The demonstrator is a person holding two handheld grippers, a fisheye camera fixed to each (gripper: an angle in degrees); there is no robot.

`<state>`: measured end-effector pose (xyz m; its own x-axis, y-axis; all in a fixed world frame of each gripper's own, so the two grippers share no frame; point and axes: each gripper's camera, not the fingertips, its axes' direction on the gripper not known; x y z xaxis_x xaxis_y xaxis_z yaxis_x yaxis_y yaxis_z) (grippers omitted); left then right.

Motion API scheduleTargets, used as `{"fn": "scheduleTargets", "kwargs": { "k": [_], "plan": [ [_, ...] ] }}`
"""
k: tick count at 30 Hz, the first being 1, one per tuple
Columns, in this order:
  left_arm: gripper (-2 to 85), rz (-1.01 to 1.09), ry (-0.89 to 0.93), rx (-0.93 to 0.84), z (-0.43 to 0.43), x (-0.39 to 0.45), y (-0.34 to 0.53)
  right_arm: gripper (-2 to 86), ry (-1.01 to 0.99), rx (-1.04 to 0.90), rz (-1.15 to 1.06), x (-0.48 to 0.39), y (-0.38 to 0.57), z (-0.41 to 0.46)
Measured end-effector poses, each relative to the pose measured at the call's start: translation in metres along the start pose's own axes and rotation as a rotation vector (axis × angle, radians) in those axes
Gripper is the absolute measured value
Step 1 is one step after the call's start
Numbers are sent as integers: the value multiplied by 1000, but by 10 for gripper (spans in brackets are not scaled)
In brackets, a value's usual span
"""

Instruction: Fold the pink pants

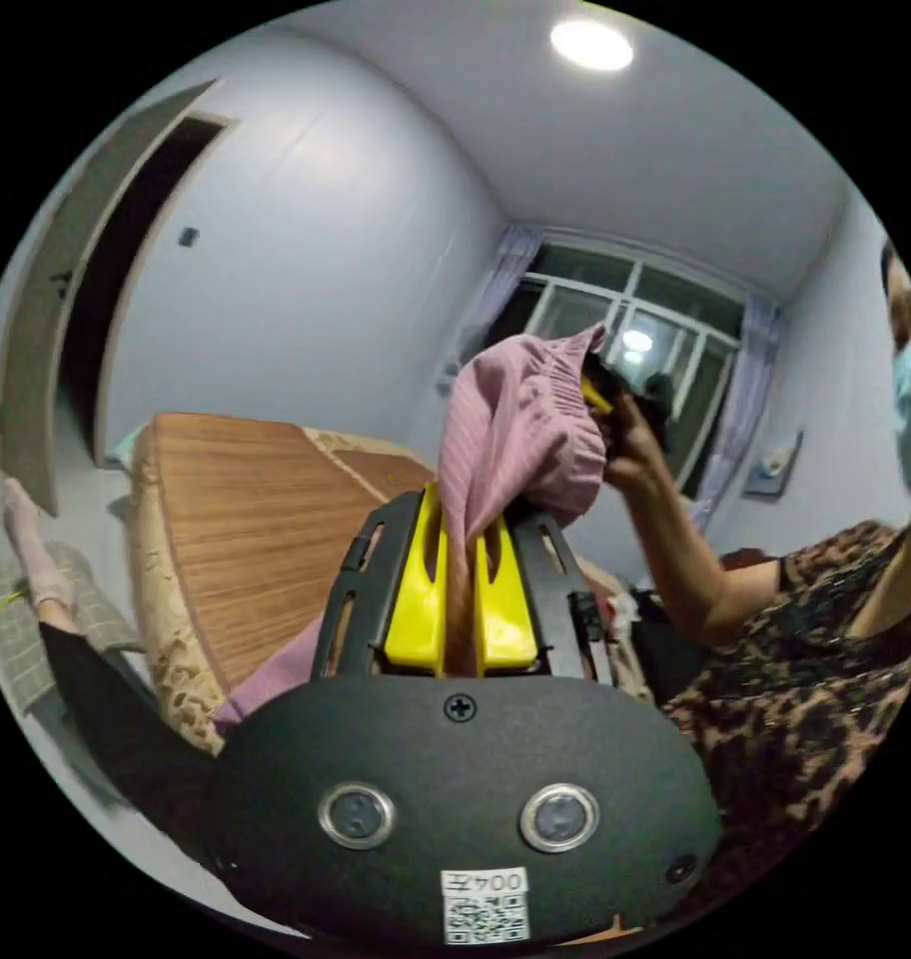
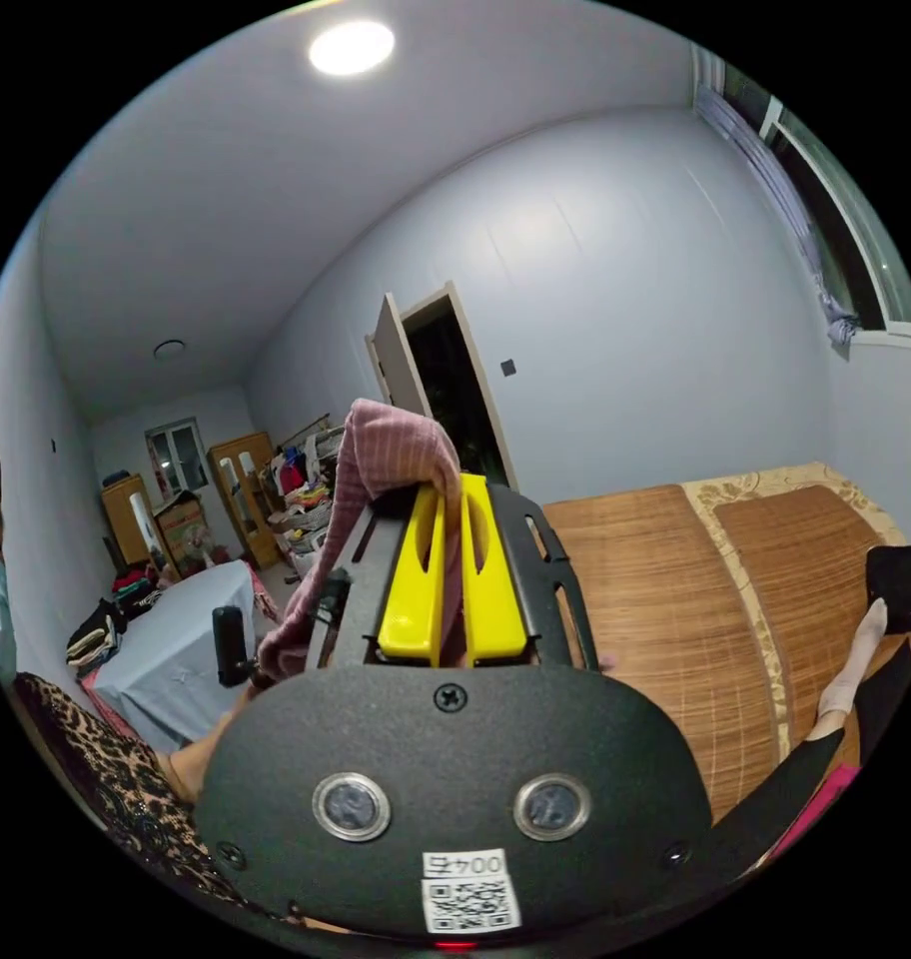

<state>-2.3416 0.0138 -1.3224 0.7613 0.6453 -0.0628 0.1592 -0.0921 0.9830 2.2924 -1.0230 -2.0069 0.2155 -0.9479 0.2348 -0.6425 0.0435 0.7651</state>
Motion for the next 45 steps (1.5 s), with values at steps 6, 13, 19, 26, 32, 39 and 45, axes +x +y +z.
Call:
{"fn": "scheduleTargets", "kwargs": {
  "k": [6, 13, 19, 26, 32, 39, 45],
  "plan": [
    [12, 148, 95, -42, 0, 70, -128, 17, 94, 172, -92, -35, -41, -74],
    [16, 443, 206, -1, 22, 229, -315, 14, 326, 476, -232, -92, -141, -194],
    [23, 589, 485, 117, -10, 382, -439, 12, 570, 726, -424, -187, -231, -305],
    [30, 584, 718, 121, -2, 415, -479, 11, 663, 799, -449, -225, -275, -316],
    [33, 206, 794, 47, 70, 265, -476, 15, 608, 543, -384, -155, -289, -219],
    [32, -344, 752, -4, 157, 2, -359, 21, 483, 22, -334, -37, -247, -37],
    [31, -510, 572, -39, 149, -137, -314, 21, 335, -194, -162, 53, -190, 115]
  ]
}}
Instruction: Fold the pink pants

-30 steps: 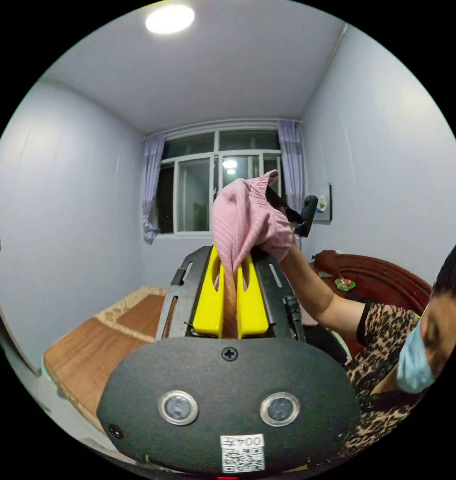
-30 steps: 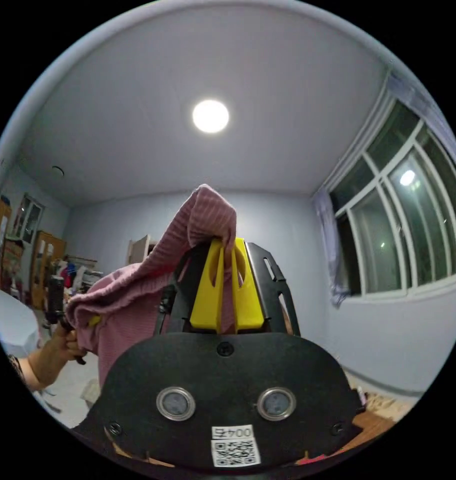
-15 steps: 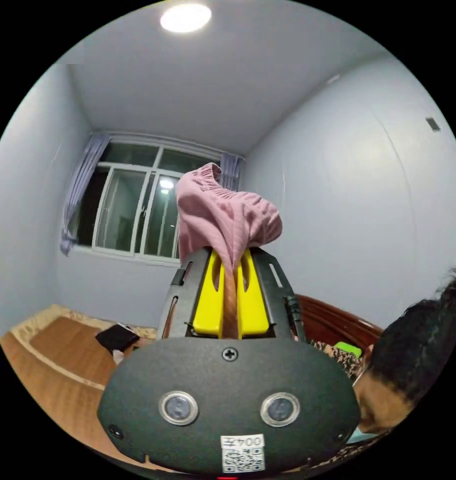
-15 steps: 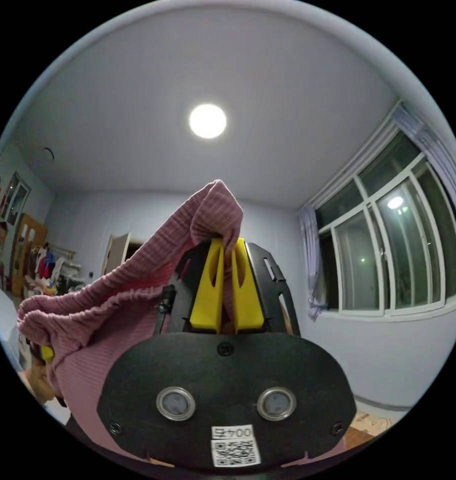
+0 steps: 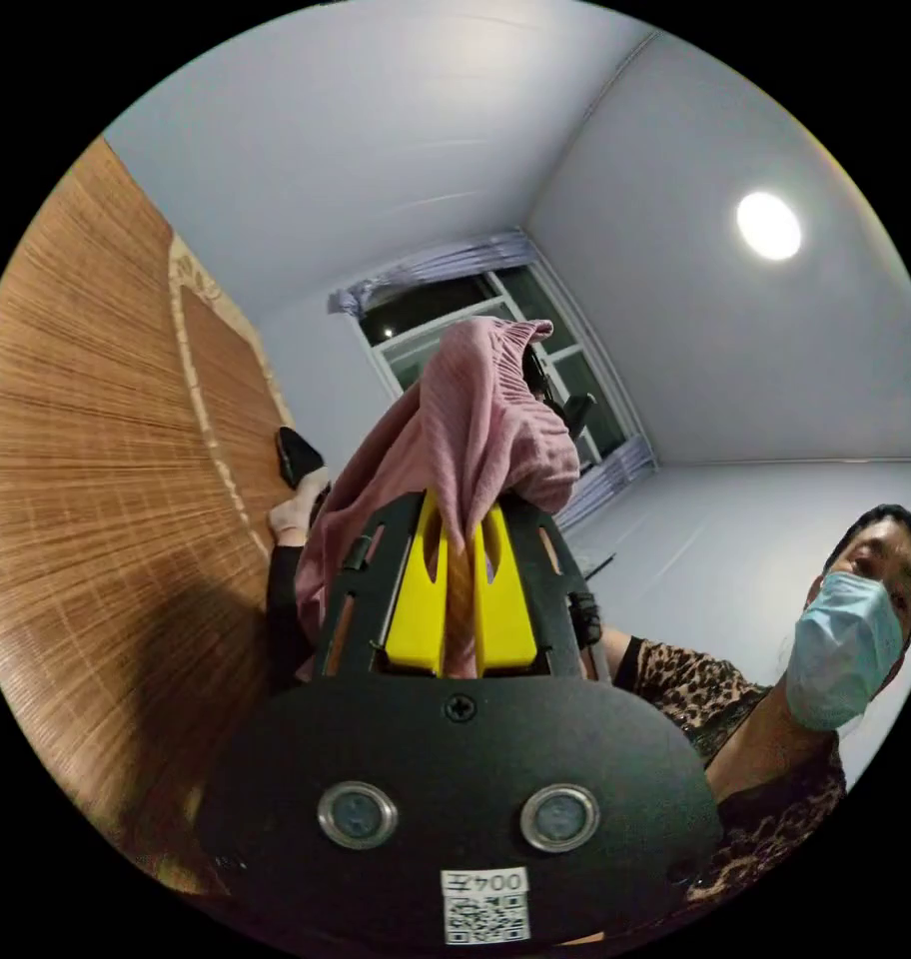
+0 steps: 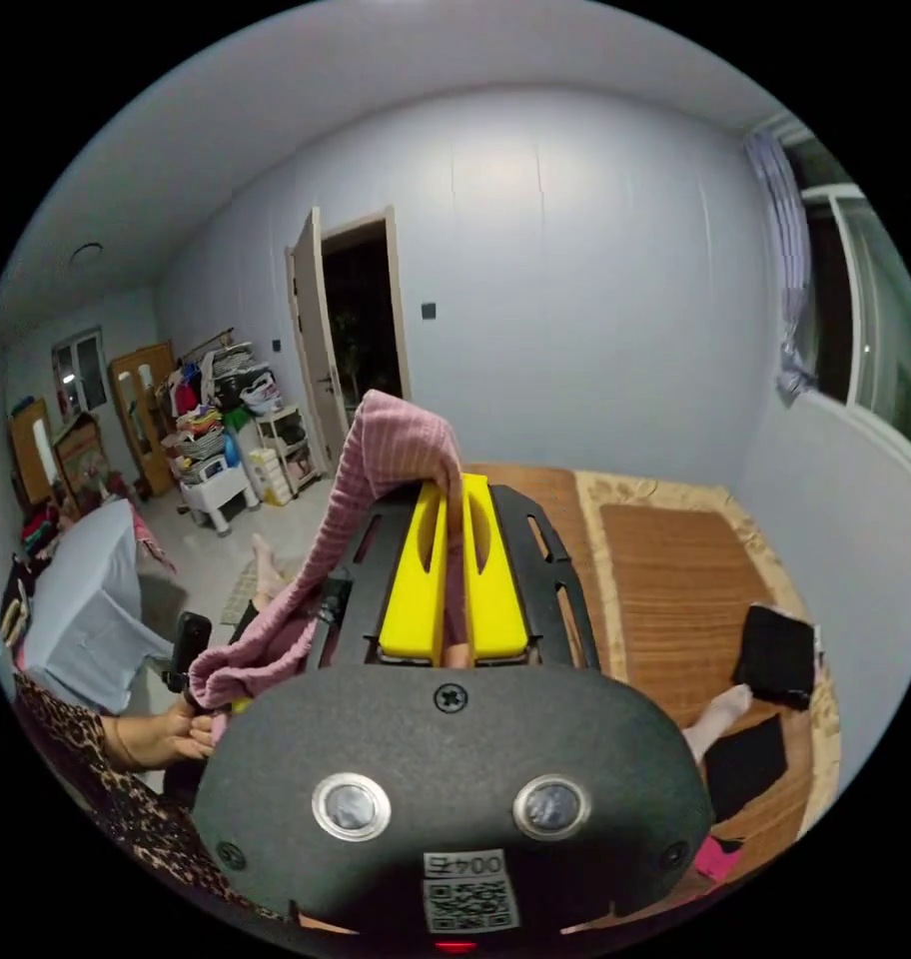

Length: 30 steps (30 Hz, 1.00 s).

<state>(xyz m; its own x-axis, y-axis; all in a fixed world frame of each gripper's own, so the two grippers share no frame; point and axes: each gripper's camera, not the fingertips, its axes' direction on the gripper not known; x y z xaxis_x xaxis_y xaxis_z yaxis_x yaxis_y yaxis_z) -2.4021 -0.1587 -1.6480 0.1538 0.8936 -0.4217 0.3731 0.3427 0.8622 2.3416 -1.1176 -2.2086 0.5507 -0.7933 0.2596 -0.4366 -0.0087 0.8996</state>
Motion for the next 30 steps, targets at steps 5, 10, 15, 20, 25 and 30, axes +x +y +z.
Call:
{"fn": "scheduleTargets", "kwargs": {
  "k": [5, 10, 15, 20, 25, 30],
  "plan": [
    [35, 84, -135, 57, -73, -5, -80, 19, -93, -63, 40, 2, -28, 119],
    [39, 136, -158, 170, -145, -7, -180, 22, -121, 62, -72, -26, -90, 205],
    [54, 59, -298, 338, -231, -66, -291, 86, -100, -27, -229, -51, -159, 349],
    [106, -241, -551, 385, -314, -199, -326, 135, -39, -348, -63, 1, -156, 484],
    [123, -416, -622, 553, -372, -241, -280, 128, -83, -387, 8, 79, -88, 499],
    [109, -270, -675, 381, -305, -191, -263, 114, -196, -571, -54, 125, 56, 455]
  ]
}}
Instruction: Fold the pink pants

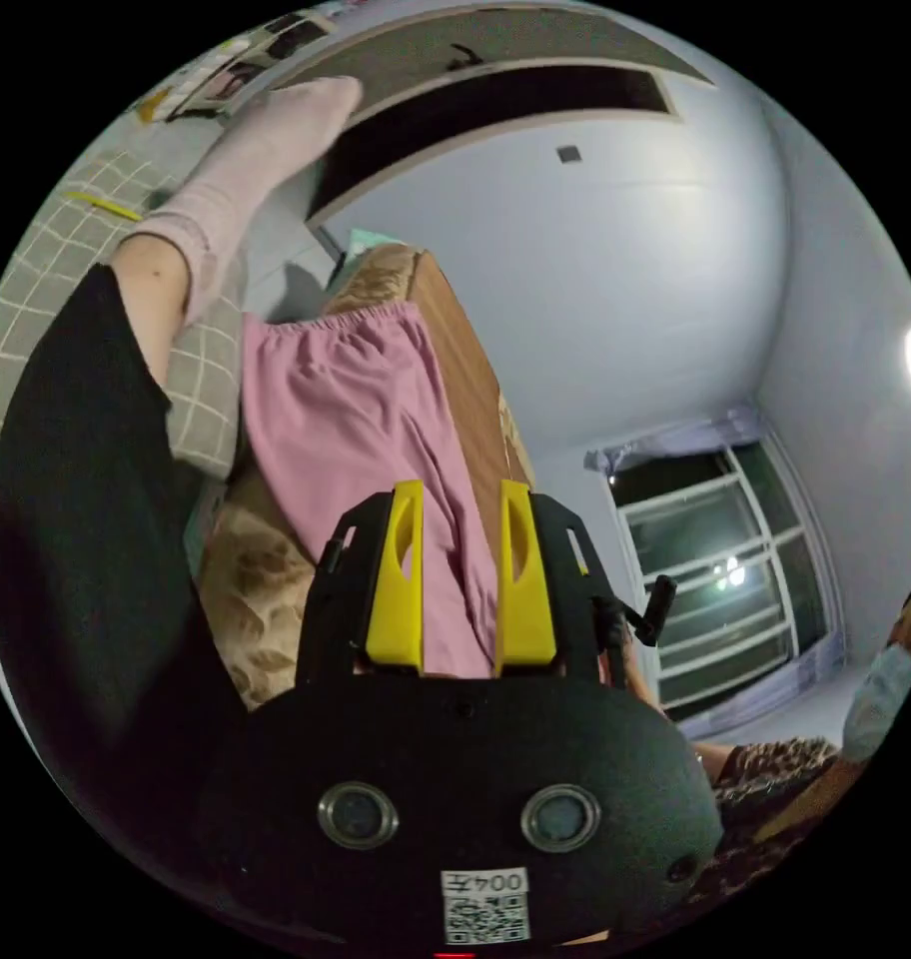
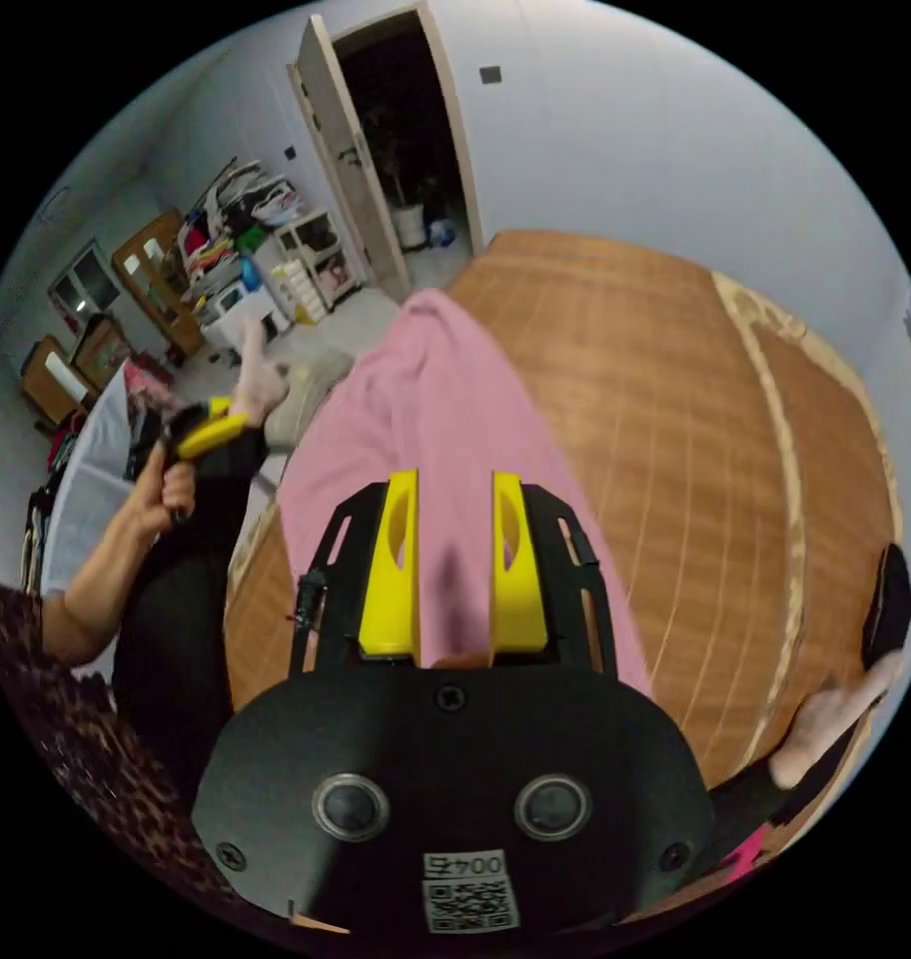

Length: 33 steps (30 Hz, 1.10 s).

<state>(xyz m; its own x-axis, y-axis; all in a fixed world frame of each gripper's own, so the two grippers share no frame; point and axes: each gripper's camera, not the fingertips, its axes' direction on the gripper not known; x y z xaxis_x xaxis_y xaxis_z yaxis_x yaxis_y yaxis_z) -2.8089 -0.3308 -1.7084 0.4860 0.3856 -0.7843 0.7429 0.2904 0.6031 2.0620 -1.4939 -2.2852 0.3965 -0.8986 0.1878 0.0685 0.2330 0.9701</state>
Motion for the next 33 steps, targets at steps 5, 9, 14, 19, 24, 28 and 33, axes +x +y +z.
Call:
{"fn": "scheduleTargets", "kwargs": {
  "k": [5, 9, 14, 19, 24, 28, 33],
  "plan": [
    [92, 261, -106, -196, 64, 89, 81, 109, -4, -135, 32, 8, 124, 13],
    [84, 465, -165, -447, 159, 136, 133, 109, 91, -192, 44, 29, 166, 18],
    [79, 624, -300, -682, 244, 162, 183, 100, 134, -258, 148, 79, 177, 27],
    [71, 692, -409, -744, 259, 167, 208, 89, 75, -299, 214, 107, 178, 17],
    [72, 632, -367, -843, 235, 162, 218, 88, -122, -365, 226, 128, 195, -3],
    [69, 608, -276, -876, 229, 169, 222, 95, -132, -275, 221, 155, 191, -31],
    [67, 662, -183, -705, 214, 199, 209, 107, -10, -175, 168, 234, 155, -60]
  ]
}}
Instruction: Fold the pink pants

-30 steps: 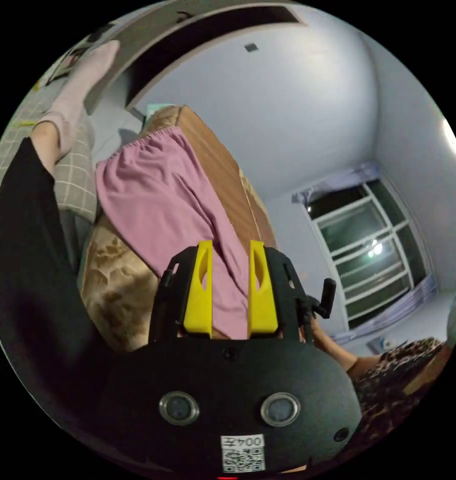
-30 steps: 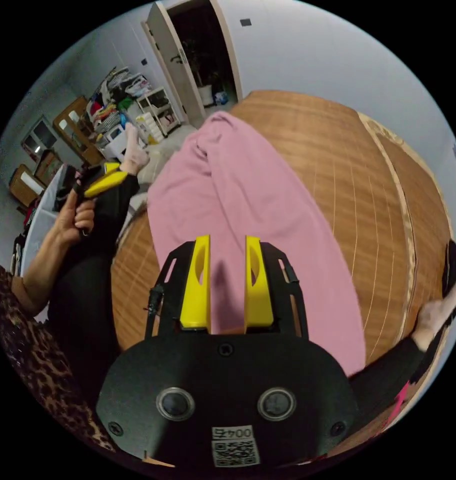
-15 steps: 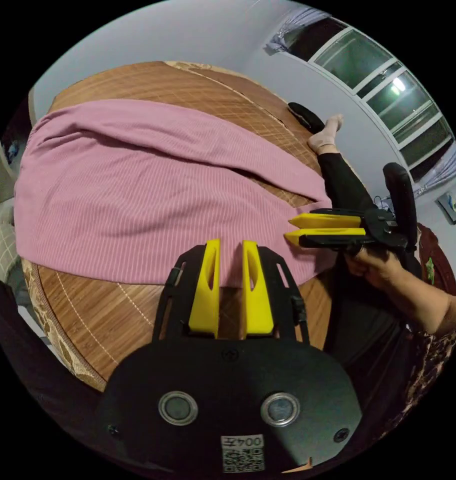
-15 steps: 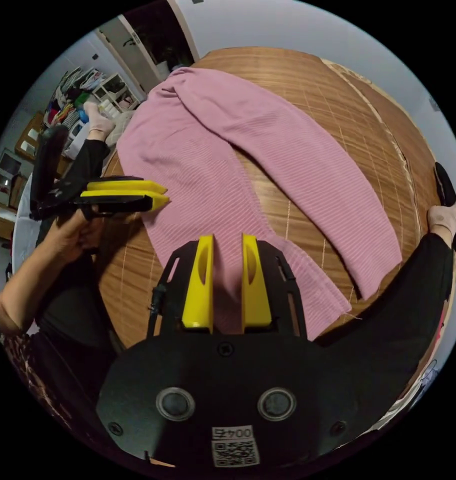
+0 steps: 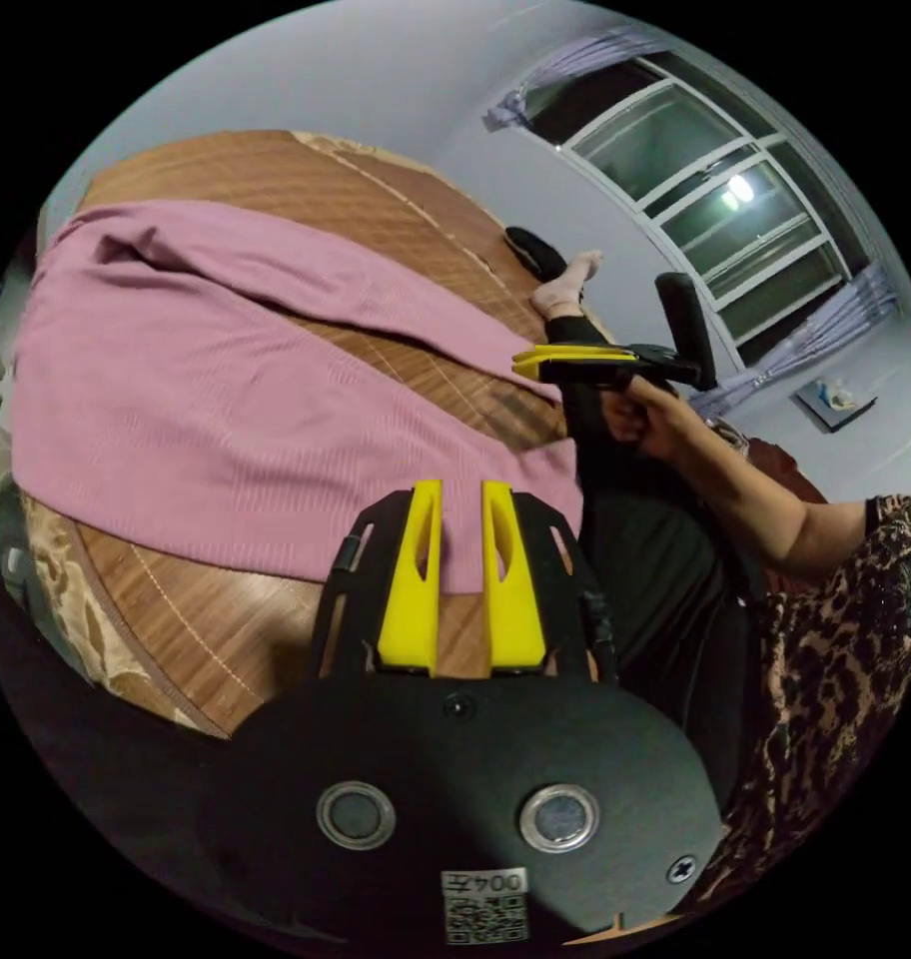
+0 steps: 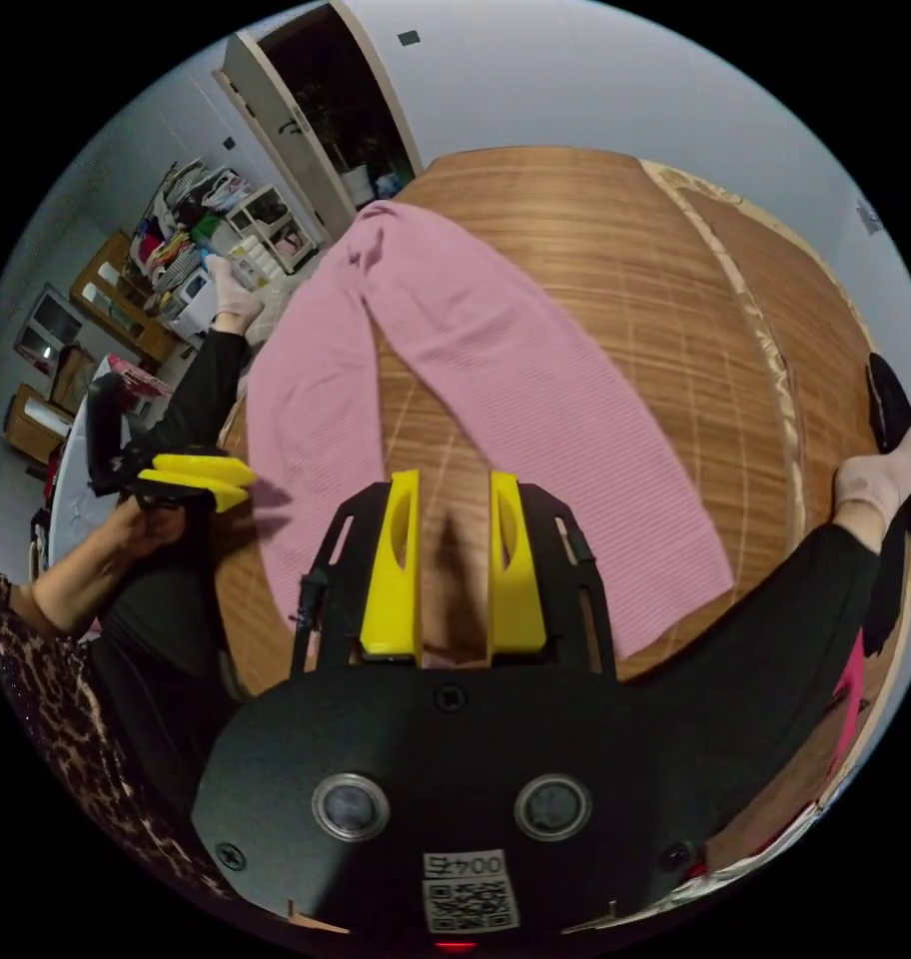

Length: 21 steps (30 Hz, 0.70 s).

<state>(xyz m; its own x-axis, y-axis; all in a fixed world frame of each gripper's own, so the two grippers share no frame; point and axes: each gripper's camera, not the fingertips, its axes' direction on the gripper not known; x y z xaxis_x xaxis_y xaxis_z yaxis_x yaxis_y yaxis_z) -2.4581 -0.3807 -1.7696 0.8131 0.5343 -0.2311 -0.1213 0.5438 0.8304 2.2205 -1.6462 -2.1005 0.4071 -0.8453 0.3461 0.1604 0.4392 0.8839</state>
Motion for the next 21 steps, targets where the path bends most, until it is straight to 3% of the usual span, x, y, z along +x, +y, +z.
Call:
{"fn": "scheduleTargets", "kwargs": {
  "k": [6, 11, 15, 21],
  "plan": [
    [86, -131, -289, 229, -65, -60, -75, 111, 91, -10, -35, 83, -46, -8],
    [114, -187, -489, 220, -83, -128, -201, 101, 72, 10, 16, 125, -49, -4],
    [127, -312, -527, 207, -76, -195, -298, 101, 77, -20, -36, 132, -55, -7],
    [135, -456, -531, 161, -30, -264, -370, 90, 134, -111, -108, 145, -68, -6]
  ]
}}
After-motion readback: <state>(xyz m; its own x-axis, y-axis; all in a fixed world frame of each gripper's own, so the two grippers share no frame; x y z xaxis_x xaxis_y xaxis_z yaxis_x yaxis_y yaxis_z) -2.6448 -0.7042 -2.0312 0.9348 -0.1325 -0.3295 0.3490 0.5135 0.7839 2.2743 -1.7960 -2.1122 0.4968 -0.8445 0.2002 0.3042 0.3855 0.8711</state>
